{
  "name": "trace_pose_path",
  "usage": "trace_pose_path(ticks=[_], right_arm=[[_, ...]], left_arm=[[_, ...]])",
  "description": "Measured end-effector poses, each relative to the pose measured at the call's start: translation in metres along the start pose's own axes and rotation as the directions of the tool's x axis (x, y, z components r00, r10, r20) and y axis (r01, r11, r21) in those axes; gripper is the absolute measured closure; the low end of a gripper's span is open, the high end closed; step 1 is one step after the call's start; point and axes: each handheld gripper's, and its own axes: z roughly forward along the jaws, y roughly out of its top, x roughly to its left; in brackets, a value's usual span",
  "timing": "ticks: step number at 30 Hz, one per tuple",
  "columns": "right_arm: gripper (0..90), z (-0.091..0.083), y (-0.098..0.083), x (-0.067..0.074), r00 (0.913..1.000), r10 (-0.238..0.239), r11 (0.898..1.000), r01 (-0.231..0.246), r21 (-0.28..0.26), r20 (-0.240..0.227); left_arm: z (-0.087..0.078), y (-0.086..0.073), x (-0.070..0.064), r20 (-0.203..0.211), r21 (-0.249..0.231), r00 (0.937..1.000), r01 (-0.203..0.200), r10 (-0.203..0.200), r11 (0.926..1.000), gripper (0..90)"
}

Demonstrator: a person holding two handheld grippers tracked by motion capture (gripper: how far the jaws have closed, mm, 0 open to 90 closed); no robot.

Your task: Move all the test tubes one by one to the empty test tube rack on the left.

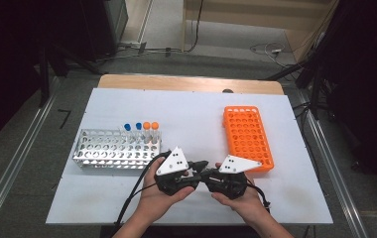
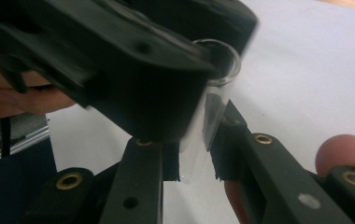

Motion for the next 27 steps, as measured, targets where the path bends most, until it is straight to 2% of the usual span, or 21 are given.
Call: trace_pose_path(ticks=[4,9,14,20,27], right_arm=[[73.4,0.000,0.001,0.002,0.9998,-0.012,1.000,0.012,0.002,-0.013],[73.4,0.000,0.001,0.002,0.9998,-0.011,1.000,0.011,0.008,-0.016],[73.2,0.000,0.001,0.003,0.9998,-0.002,1.000,0.002,0.012,-0.019],[72.8,-0.001,0.001,0.002,0.9998,-0.014,1.000,0.014,0.007,-0.014],[66.2,-0.002,0.000,0.001,0.9997,-0.015,1.000,0.015,0.007,-0.021]], left_arm=[[0.002,-0.001,0.001,0.001,0.017,1.0000,0.002,-0.002,0.9998,72.4],[0.002,-0.002,0.002,0.004,0.016,1.0000,0.000,0.000,0.9999,73.8],[-0.001,-0.002,0.002,-0.013,0.012,0.9999,-0.010,0.011,0.9999,76.3],[-0.002,-0.001,0.002,-0.021,0.011,0.9997,-0.011,0.011,0.9999,76.8],[-0.010,0.001,0.007,-0.033,-0.016,0.9994,0.010,-0.010,0.9998,76.8]])
